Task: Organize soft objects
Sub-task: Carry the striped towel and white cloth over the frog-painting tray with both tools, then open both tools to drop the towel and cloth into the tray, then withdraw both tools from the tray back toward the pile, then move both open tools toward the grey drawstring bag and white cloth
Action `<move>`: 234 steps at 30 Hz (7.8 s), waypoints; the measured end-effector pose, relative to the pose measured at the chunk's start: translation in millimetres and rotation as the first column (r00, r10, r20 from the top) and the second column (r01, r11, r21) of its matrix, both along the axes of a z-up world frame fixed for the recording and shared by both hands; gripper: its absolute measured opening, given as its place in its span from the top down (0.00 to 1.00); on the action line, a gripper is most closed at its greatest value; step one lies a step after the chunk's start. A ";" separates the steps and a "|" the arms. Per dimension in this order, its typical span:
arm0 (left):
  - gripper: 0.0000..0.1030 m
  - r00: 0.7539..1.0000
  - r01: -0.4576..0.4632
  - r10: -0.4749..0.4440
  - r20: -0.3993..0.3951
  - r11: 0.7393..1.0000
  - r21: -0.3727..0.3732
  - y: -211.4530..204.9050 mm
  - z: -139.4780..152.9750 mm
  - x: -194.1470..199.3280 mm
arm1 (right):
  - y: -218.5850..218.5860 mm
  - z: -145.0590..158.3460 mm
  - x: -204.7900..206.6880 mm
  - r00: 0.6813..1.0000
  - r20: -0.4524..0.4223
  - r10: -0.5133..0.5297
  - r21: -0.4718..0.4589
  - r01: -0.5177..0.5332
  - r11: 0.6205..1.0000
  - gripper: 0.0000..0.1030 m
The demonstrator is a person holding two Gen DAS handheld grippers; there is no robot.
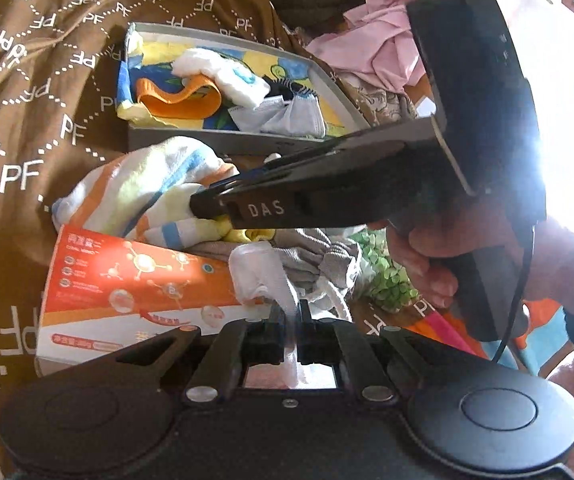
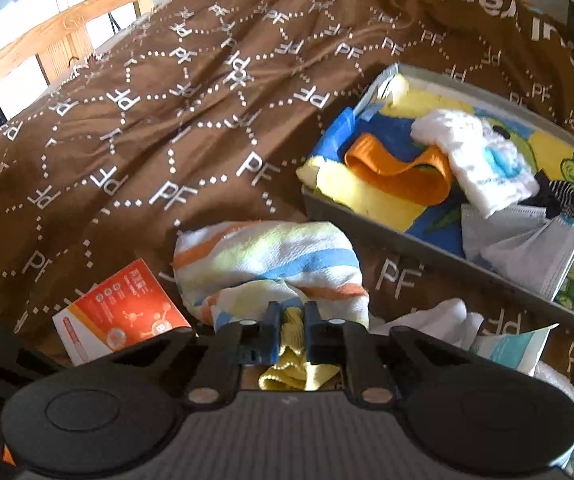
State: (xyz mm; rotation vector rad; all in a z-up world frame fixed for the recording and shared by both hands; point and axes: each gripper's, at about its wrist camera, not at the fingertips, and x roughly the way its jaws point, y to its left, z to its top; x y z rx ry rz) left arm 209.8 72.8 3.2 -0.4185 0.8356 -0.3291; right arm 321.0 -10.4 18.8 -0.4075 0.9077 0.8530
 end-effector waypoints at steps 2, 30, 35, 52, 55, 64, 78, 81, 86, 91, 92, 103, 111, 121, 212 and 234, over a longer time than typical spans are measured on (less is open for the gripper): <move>0.96 1.000 -0.026 0.026 0.011 1.000 0.000 4.3 3.1 -2.3 | -1.7 3.8 -1.8 1.000 0.018 -0.001 0.014 0.001 1.000 0.91; 0.97 0.931 -0.252 0.262 0.253 0.965 -0.071 49.8 63.1 -14.8 | -65.9 95.8 11.4 0.939 0.218 -0.268 0.417 0.158 0.895 0.93; 0.97 0.923 -0.242 0.249 0.292 0.968 -0.060 54.0 86.7 8.2 | -71.6 117.3 23.4 0.918 0.251 -0.309 0.477 0.160 0.864 0.93; 0.97 0.904 -0.211 0.163 0.396 0.974 0.081 23.4 104.9 195.7 | -113.1 79.1 140.8 0.844 0.104 -0.527 0.534 0.400 0.745 0.93; 0.97 0.913 -0.206 0.156 0.377 0.974 0.096 17.1 91.9 217.4 | -123.7 62.8 150.9 0.830 0.061 -0.555 0.518 0.449 0.728 0.93; 0.97 0.942 -0.216 0.174 0.287 0.969 0.122 20.6 46.9 231.5 | -126.3 25.9 159.3 0.839 -0.004 -0.543 0.411 0.497 0.764 0.93; 0.88 0.962 -0.240 0.204 0.182 0.949 0.206 32.4 17.9 219.2 | -110.1 12.2 142.1 0.852 0.015 -0.524 0.318 0.493 0.810 0.80; 0.81 0.962 -0.246 0.212 0.170 0.946 0.213 30.4 18.7 218.5 | -109.5 12.1 140.6 0.853 0.016 -0.522 0.318 0.491 0.811 0.79; 0.71 0.962 -0.252 0.217 0.164 0.937 0.241 27.3 19.4 216.0 | -109.7 12.7 138.7 0.850 0.023 -0.526 0.323 0.492 0.809 0.76; 0.45 0.955 -0.280 0.240 0.177 0.924 0.260 27.4 24.4 210.5 | -113.2 15.0 135.2 0.843 0.032 -0.537 0.344 0.495 0.798 0.64; 0.35 0.952 -0.289 0.247 0.183 0.922 0.259 27.4 26.0 209.5 | -114.4 15.5 133.7 0.843 0.034 -0.537 0.354 0.493 0.795 0.58; 0.01 0.897 -0.410 0.329 0.297 0.869 0.277 31.0 61.1 176.7 | -124.3 35.2 112.3 0.825 0.066 -0.562 0.458 0.475 0.751 0.14; 0.01 0.858 -0.448 0.319 0.403 0.848 0.283 25.3 97.4 139.7 | -136.4 54.8 91.4 0.806 0.083 -0.587 0.536 0.460 0.708 0.00; 0.01 0.814 -0.493 0.302 0.495 0.811 0.315 13.5 132.9 92.6 | -135.1 70.7 49.6 0.797 0.136 -0.589 0.536 0.441 0.720 0.00; 0.01 0.783 -0.618 0.521 0.339 0.717 0.324 -50.4 47.1 -189.7 | -166.3 51.8 -267.0 0.716 0.327 -0.617 0.387 0.494 0.778 0.00; 0.01 0.833 -0.549 0.465 0.300 0.766 0.335 -30.6 58.0 -150.6 | -162.8 73.5 -230.7 0.793 0.320 -0.518 0.303 0.432 0.849 0.00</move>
